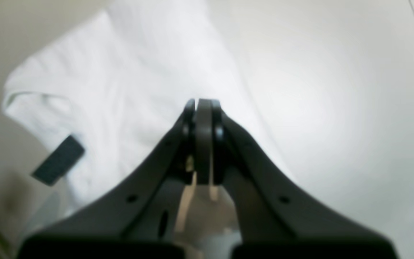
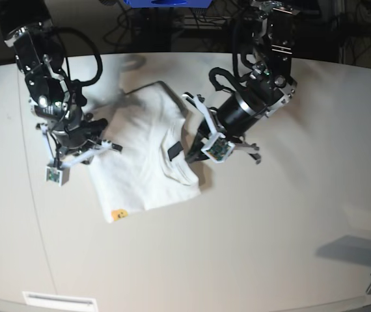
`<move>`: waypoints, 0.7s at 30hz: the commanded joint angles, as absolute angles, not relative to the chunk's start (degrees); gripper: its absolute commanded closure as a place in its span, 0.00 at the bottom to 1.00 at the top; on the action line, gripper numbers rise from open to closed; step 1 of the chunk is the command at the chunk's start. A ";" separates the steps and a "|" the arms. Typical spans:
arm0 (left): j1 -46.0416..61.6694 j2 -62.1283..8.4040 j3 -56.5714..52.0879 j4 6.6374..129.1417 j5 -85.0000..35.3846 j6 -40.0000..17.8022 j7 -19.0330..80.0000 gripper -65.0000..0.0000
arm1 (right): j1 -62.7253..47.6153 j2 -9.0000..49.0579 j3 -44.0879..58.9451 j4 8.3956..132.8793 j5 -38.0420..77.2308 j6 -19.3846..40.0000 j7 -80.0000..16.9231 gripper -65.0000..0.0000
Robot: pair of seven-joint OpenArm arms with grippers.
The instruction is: Fold the T-shirt properly
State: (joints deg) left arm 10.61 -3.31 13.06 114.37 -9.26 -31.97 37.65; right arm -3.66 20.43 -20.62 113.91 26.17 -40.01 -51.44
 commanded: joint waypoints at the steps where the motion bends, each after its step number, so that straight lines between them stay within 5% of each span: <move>1: 9.19 -3.30 14.29 115.30 -9.63 -31.52 36.09 1.00 | -3.82 21.49 -20.26 114.68 25.98 -40.00 -49.10 1.00; 10: 8.84 -3.74 24.66 113.89 -9.63 -27.30 35.74 1.00 | -4.18 25.80 -20.70 114.68 25.98 -40.00 -47.25 1.00; 21: 8.66 -3.56 25.10 104.31 -9.63 -25.19 35.47 1.00 | 6.55 25.45 -20.70 114.68 25.89 -40.00 -52.62 1.00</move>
